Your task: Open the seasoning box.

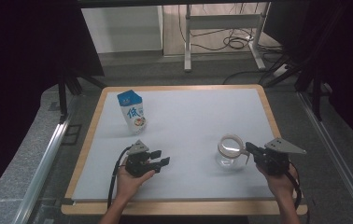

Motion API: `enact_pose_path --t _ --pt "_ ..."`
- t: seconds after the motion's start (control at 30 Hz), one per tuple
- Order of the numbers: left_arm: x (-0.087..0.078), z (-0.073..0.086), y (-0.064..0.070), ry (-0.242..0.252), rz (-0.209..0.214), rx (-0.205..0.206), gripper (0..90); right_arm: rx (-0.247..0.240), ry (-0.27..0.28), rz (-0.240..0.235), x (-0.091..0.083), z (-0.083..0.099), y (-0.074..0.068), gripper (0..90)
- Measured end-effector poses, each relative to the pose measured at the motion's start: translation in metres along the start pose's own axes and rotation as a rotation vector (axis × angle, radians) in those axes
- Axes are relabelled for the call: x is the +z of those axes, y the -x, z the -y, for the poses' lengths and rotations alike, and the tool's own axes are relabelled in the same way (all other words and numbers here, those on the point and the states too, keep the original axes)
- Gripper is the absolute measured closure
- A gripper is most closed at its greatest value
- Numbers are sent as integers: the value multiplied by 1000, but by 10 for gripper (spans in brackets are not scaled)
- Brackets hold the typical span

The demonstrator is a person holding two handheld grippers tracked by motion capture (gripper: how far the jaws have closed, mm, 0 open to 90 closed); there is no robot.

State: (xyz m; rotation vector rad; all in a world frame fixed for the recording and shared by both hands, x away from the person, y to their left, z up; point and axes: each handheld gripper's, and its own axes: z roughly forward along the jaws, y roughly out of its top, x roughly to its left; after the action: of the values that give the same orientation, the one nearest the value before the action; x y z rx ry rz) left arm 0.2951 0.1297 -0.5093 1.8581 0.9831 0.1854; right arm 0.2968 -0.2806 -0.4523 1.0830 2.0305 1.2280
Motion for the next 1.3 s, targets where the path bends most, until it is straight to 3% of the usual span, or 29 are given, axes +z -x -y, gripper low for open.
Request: enact_pose_path --t 0.2,0.63,1.0,1.3 --pt "27 -18 16 0 64 34 671 14 11 -7 -1 2 1 900" --pt "63 -50 39 10 113 55 695 32 33 -11 -2 6 3 900" --pt "85 -72 58 -2 117 103 794 43 40 -16 -2 7 3 900" --pt "87 -75 59 -3 120 102 791 45 46 -14 -2 8 3 900"
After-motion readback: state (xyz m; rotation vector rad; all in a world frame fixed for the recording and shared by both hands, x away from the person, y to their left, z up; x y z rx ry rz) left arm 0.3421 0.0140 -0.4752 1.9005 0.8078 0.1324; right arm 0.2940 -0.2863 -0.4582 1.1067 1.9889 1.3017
